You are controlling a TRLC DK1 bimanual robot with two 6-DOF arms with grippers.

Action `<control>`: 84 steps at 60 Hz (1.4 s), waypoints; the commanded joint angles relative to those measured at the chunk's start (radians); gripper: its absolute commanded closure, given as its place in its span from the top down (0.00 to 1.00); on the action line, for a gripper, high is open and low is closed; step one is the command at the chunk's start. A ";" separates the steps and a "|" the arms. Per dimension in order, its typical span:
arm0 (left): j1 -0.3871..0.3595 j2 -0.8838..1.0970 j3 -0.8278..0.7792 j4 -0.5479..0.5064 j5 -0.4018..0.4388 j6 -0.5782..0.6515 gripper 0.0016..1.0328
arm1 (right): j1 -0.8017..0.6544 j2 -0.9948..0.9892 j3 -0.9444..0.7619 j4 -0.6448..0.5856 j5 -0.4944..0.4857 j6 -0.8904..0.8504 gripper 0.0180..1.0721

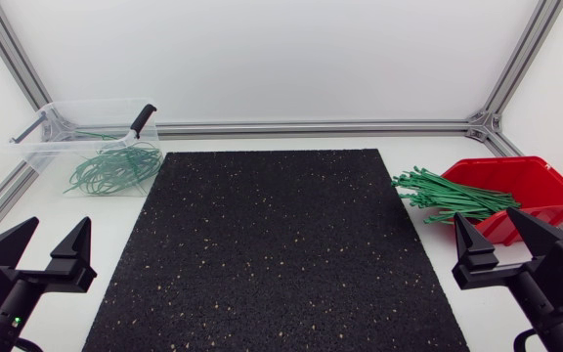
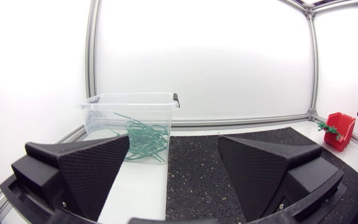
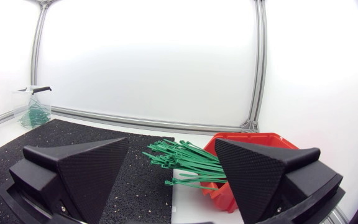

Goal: Take a green cable tie from the red box, thread the tail through the head to close it, then place it in the transparent bin on the left.

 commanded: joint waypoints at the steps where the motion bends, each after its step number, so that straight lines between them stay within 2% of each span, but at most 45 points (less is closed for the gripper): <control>1: -0.001 -0.008 -0.039 -0.022 -0.003 -0.022 0.96 | 0.007 -0.010 -0.022 0.002 -0.001 -0.001 0.97; 25: -0.002 -0.008 -0.039 -0.022 -0.003 -0.022 0.96 | -0.019 -0.012 -0.010 0.007 0.002 -0.003 0.97; 46: -0.002 -0.008 -0.039 -0.022 -0.003 -0.022 0.96 | -0.028 0.022 0.188 -0.078 0.023 0.005 0.96; 60: -0.002 -0.008 -0.039 -0.022 -0.003 -0.022 0.96 | -0.020 0.298 0.442 -0.153 0.025 0.050 0.96; 72: -0.001 -0.008 -0.039 -0.022 -0.003 -0.022 0.96 | -0.030 0.510 0.659 -0.280 0.027 0.053 0.96; 75: -0.001 -0.008 -0.039 -0.022 -0.003 -0.022 0.96 | -0.042 0.605 0.758 -0.368 0.028 0.042 0.96; 84: 0.001 -0.008 -0.039 -0.022 -0.003 -0.022 0.96 | -0.071 0.774 0.943 -0.503 0.019 -0.010 0.96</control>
